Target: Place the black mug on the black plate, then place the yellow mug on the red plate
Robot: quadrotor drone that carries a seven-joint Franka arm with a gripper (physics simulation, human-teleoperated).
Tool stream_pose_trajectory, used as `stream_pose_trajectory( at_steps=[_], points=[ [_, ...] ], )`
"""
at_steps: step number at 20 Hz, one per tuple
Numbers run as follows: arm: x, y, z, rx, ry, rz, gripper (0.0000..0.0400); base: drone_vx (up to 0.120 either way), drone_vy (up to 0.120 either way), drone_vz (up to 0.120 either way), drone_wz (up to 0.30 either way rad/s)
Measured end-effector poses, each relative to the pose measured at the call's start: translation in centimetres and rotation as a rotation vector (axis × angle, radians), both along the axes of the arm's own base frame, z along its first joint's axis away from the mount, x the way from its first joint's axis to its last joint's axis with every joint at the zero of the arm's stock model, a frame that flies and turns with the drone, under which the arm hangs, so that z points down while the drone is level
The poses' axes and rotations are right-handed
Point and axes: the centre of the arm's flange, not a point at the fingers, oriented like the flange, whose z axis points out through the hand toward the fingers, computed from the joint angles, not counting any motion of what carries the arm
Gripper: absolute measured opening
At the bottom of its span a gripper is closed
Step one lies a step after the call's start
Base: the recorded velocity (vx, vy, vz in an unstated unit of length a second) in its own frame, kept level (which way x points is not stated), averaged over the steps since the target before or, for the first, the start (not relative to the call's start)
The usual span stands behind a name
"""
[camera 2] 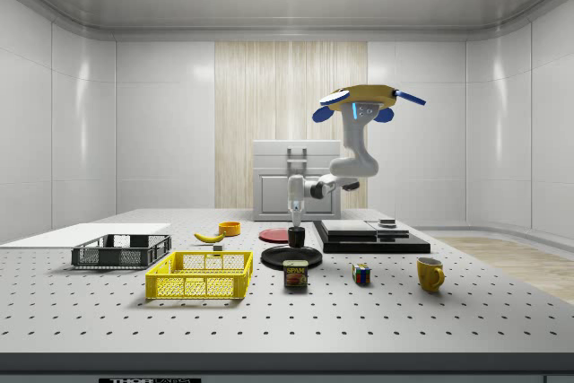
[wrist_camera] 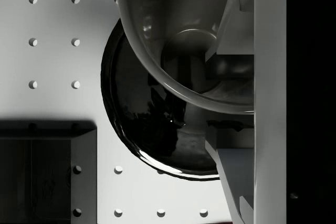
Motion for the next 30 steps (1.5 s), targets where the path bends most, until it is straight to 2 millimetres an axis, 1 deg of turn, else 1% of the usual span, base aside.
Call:
stream_pose_trajectory(
  at_steps=[10,11,12,13,14,15,17,20,24,27,30],
  points=[
    [0.0,0.0,4.4,0.000,0.000,0.000,0.0110,0.000,0.000,0.000,0.000],
    [0.0,0.0,4.8,0.000,0.000,0.000,0.0174,0.000,0.000,0.000,0.000],
    [0.0,0.0,5.1,0.000,0.000,0.000,0.0224,0.000,0.000,0.000,0.000],
    [0.0,0.0,5.3,0.000,0.000,0.000,0.0263,0.000,0.000,0.000,0.000],
    [0.0,0.0,5.4,0.000,0.000,0.000,0.0293,0.000,0.000,0.000,0.000],
    [0.0,0.0,5.3,0.000,0.000,0.000,0.0317,0.000,0.000,0.000,0.000],
    [0.0,0.0,4.9,0.000,0.000,0.000,0.0350,0.000,0.000,0.000,0.000],
    [0.0,0.0,3.9,0.000,0.000,0.000,0.0376,0.000,0.000,0.000,0.000],
    [0.0,0.0,2.3,0.000,0.000,0.000,0.0391,0.000,0.000,0.100,0.000],
    [0.0,0.0,1.6,0.000,0.000,0.000,0.0396,0.000,0.000,0.120,0.000],
    [0.0,0.0,1.2,0.000,0.000,0.000,0.0398,-0.027,0.093,0.120,0.000]
  ],
)
